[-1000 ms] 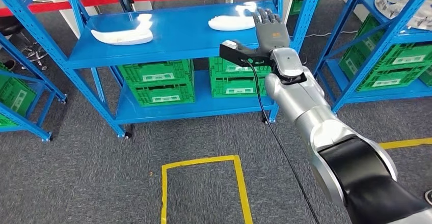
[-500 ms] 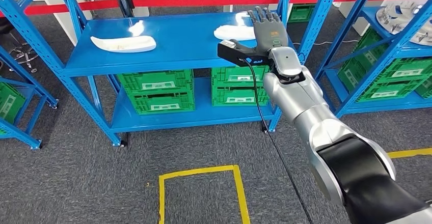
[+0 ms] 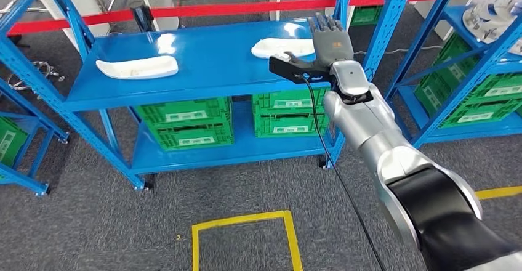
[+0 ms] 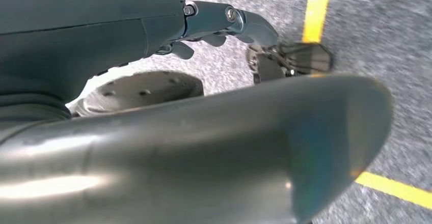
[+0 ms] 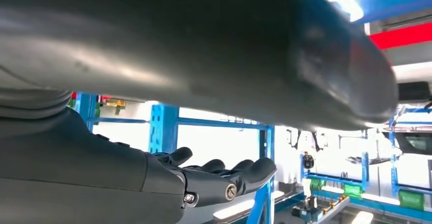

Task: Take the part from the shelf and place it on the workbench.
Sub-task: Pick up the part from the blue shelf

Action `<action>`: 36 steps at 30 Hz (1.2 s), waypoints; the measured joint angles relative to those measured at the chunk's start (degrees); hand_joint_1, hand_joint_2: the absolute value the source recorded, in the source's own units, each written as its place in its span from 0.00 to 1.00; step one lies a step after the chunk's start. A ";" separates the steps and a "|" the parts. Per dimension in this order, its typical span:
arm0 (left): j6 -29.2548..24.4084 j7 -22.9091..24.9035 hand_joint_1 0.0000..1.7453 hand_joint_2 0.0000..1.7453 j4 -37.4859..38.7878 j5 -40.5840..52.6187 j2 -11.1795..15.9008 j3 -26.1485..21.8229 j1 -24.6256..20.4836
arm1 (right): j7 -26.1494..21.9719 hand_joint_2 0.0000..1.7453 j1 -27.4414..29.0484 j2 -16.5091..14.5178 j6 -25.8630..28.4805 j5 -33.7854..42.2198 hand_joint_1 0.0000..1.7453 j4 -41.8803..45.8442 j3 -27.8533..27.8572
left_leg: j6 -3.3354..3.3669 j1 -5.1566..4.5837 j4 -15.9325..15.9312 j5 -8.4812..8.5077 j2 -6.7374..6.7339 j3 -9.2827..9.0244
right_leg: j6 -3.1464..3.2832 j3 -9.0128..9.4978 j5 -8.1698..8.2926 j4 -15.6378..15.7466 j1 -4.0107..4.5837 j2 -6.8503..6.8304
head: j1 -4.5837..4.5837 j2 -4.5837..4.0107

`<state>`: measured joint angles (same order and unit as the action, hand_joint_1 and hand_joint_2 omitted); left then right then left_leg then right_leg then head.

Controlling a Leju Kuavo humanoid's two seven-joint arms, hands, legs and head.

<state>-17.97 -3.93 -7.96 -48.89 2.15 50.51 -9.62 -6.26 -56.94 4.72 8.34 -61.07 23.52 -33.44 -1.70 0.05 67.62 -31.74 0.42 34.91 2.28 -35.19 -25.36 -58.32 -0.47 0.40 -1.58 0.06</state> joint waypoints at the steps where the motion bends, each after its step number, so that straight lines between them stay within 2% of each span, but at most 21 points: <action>1: 0.00 0.04 0.00 0.00 0.00 0.01 -0.03 0.01 -0.02 | -0.01 0.00 0.10 0.01 0.04 0.03 0.00 0.00 0.00 | -0.22 0.11 3.65 -1.36 -0.07 2.52 | 0.07 0.43 -0.47 0.00 0.00 0.02 | -0.04 0.00; 2: 0.00 0.07 0.00 0.00 0.00 0.02 -0.05 0.01 0.02 | -0.01 0.00 0.26 0.02 0.05 0.04 0.00 0.00 -0.01 | -0.35 0.17 6.24 -2.52 -0.10 4.71 | 0.06 0.96 -0.98 0.00 0.01 0.05 | -0.05 0.00; 3: 0.00 0.09 0.00 0.00 0.01 0.02 -0.07 0.01 0.10 | -0.01 0.00 0.41 0.03 0.03 0.04 0.00 0.00 -0.01 | -0.38 0.19 7.10 -2.82 -0.11 6.12 | 0.02 1.60 -1.53 0.00 0.01 0.09 | -0.04 0.01; 4: 0.00 0.09 0.00 0.00 0.01 0.02 -0.08 0.02 0.17 | -0.03 0.00 0.52 0.04 -0.06 0.07 0.00 0.00 -0.02 | -0.33 0.18 6.00 -1.85 -0.11 6.58 | -0.03 2.38 -2.13 0.00 0.01 0.13 | -0.04 0.01; 7: 0.00 0.08 0.00 0.00 0.04 -0.02 0.00 0.03 0.26 | -0.25 0.00 0.58 0.03 -0.57 0.31 0.00 0.03 -0.04 | 0.32 0.02 -4.81 6.29 -0.15 4.23 | -0.39 4.62 -4.02 0.00 0.07 0.14 | -0.06 -0.01; 8: 0.01 0.08 0.00 0.00 0.06 -0.06 0.02 0.03 0.24 | -0.31 0.00 0.56 0.02 -0.70 0.42 0.00 0.04 -0.08 | 0.63 -0.13 -7.49 7.99 -0.16 3.44 | -0.68 5.03 -4.55 0.04 0.12 0.17 | -0.05 -0.01; 9: 0.02 0.09 0.00 0.00 0.08 -0.10 0.03 0.03 0.25 | -0.33 0.00 0.55 0.00 -0.77 0.49 0.00 0.07 -0.13 | 0.95 -0.25 -8.98 8.85 -0.15 3.06 | -1.01 5.34 -4.90 0.11 0.16 0.20 | -0.04 0.00; 12: 0.03 0.10 0.00 0.00 0.07 -0.19 -0.05 0.04 0.24 | -0.34 0.00 0.49 -0.02 -0.74 0.57 0.00 0.16 -0.30 | 1.91 -0.22 -9.60 8.50 -0.06 2.03 | -1.87 5.55 -5.02 -0.68 0.20 0.21 | 0.01 0.01; 14: 0.02 0.05 0.00 0.00 0.06 -0.20 -0.03 0.05 0.12 | -0.36 0.00 0.28 -0.03 -0.70 0.61 0.00 0.21 -0.44 | 2.59 0.00 -9.84 8.00 0.01 1.01 | -2.30 3.06 -5.38 -5.15 0.15 0.06 | 0.08 0.01; 16: 0.02 0.03 0.00 0.00 0.07 -0.20 0.05 0.05 0.00 | -0.36 0.00 0.18 -0.03 -0.77 0.65 0.00 0.20 -0.56 | 3.00 0.03 -9.90 7.20 0.07 0.34 | -2.78 -2.02 -7.70 -12.62 0.08 -0.05 | 0.13 0.00; 18: 0.02 -0.01 0.00 0.00 0.07 -0.21 0.05 0.05 0.11 | -0.34 0.00 0.37 -0.02 -0.84 0.69 0.00 0.18 -0.61 | 3.02 0.02 -9.80 6.25 0.19 -0.51 | -3.00 -6.10 -9.67 -16.88 0.04 -0.06 | 0.14 0.00; 19: 0.02 -0.02 0.00 0.00 0.07 -0.22 0.04 0.05 0.20 | -0.34 0.00 0.45 -0.02 -0.85 0.72 0.00 0.18 -0.64 | 2.95 0.02 -9.71 5.73 0.25 -1.09 | -2.98 -6.74 -8.90 -16.14 0.04 -0.07 | 0.14 0.00; 22: 0.02 -0.09 0.00 0.00 0.07 -0.22 -0.01 0.05 0.29 | -0.34 0.00 0.39 0.02 -0.86 0.79 0.00 0.17 -0.72 | 2.45 -0.03 -9.42 3.90 0.34 -3.13 | -2.55 -4.02 -1.10 -5.17 0.17 -0.14 | 0.09 0.01; 24: 0.02 -0.09 0.00 0.00 0.08 -0.21 0.00 0.06 0.21 | -0.35 0.00 0.35 0.05 -0.89 0.88 0.00 0.15 -0.78 | 1.82 -0.10 -9.46 3.03 0.41 -3.80 | -1.97 -2.56 1.30 -0.64 0.47 -0.16 | 0.11 0.01; 28: 0.02 0.04 0.00 0.00 0.05 -0.17 0.01 0.30 0.08 | -0.36 0.00 0.40 0.12 -0.62 1.03 0.00 0.14 -0.83 | 0.53 -0.13 -7.63 2.86 0.37 -3.44 | -0.53 -1.23 1.00 0.16 0.31 -0.03 | 0.14 0.01; 30: 0.02 0.07 0.00 0.00 0.03 -0.15 0.01 0.49 -0.08 | -0.35 0.00 0.48 0.12 -0.43 1.05 0.00 0.15 -0.83 | -0.05 0.04 -2.25 1.73 0.14 -0.25 | 0.00 -0.25 0.51 0.43 0.08 -0.04 | 0.06 0.01; 32: 0.02 0.07 0.00 0.00 0.02 -0.16 -0.04 0.61 -0.14 | -0.29 0.00 0.90 0.09 -0.32 1.07 0.00 0.15 -0.83 | -0.57 0.24 4.71 -0.88 -0.04 4.41 | 0.20 0.52 -0.25 0.44 0.06 -0.04 | 0.00 0.00; 33: 0.02 0.07 0.00 0.00 0.02 -0.16 -0.04 0.70 -0.10 | -0.27 0.00 1.24 0.08 -0.28 1.08 0.00 0.15 -0.83 | -0.74 0.31 6.67 -1.68 -0.07 6.18 | 0.18 1.01 -0.69 0.44 0.07 -0.03 | 0.01 0.00; 34: 0.02 0.07 0.00 0.00 0.02 -0.17 -0.03 0.79 -0.05 | -0.25 0.00 1.56 0.07 -0.24 1.09 0.00 0.15 -0.83 | -0.81 0.32 6.89 -1.49 -0.08 7.10 | 0.14 1.57 -1.15 0.44 0.07 -0.02 | 0.00 -0.01; 35: 0.02 0.07 0.00 0.00 0.02 -0.17 -0.02 0.86 -0.02 | -0.25 0.00 1.80 0.07 -0.19 1.11 0.00 0.15 -0.83 | -0.77 0.32 4.78 0.24 -0.09 6.87 | 0.06 2.27 -1.66 0.43 0.06 -0.01 | 0.01 -0.01; 36: 0.02 0.07 0.00 0.00 0.02 -0.15 0.03 0.90 -0.01 | -0.24 0.00 1.94 0.07 -0.12 1.15 0.00 0.15 -0.83 | -0.61 0.32 1.01 3.02 -0.11 5.80 | -0.06 3.02 -2.20 0.43 0.06 0.00 | 0.01 -0.01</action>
<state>-17.94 -3.86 -7.93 -49.05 2.18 51.41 -9.62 -6.50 -55.00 4.78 8.22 -59.92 23.67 -34.27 -2.31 0.37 68.63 -28.72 0.31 40.71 2.22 -32.17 -27.56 -57.88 -0.41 0.39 -1.57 0.05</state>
